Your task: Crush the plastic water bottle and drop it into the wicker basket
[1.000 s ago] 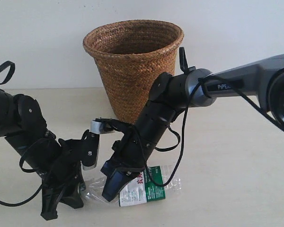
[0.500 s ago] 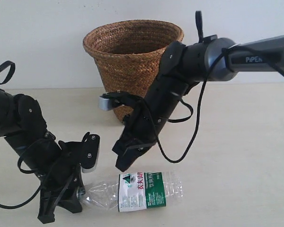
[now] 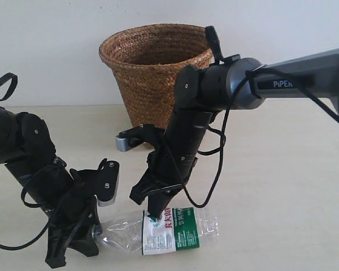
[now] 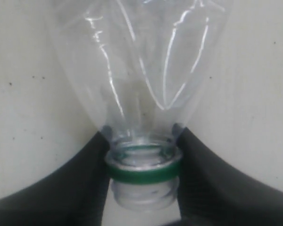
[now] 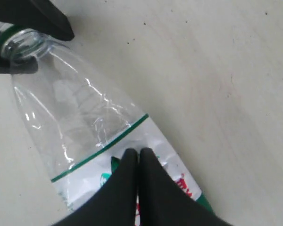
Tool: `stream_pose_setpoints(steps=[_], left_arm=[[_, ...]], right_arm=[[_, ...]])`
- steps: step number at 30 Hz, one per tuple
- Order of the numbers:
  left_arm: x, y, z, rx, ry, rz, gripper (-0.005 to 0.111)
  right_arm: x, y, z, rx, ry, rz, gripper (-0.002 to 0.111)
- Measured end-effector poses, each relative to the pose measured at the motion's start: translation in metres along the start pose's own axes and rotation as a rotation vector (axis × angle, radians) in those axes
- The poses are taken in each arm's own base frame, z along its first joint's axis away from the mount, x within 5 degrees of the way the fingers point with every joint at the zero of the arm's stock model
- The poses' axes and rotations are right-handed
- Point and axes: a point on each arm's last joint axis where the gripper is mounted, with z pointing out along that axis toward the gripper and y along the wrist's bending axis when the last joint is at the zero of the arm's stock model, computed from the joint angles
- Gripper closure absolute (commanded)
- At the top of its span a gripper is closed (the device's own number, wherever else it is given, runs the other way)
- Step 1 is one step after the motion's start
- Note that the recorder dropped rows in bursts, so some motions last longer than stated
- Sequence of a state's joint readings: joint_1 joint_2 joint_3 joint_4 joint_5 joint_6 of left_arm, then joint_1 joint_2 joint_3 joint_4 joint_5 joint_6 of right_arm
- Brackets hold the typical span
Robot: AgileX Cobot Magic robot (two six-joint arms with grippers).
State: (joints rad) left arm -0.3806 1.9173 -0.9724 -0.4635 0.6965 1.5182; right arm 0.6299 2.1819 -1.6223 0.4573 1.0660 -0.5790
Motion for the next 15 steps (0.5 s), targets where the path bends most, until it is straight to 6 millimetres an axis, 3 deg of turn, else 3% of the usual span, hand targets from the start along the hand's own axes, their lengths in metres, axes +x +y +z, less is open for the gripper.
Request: stream_pose_setpoints(steps=[15], left_arm=[[0.000, -0.003, 0.000, 0.033, 0.002, 0.004, 0.102]], right_arm=[[0.001, -0.018, 0.039, -0.014, 0.040, 0.100, 0.108]])
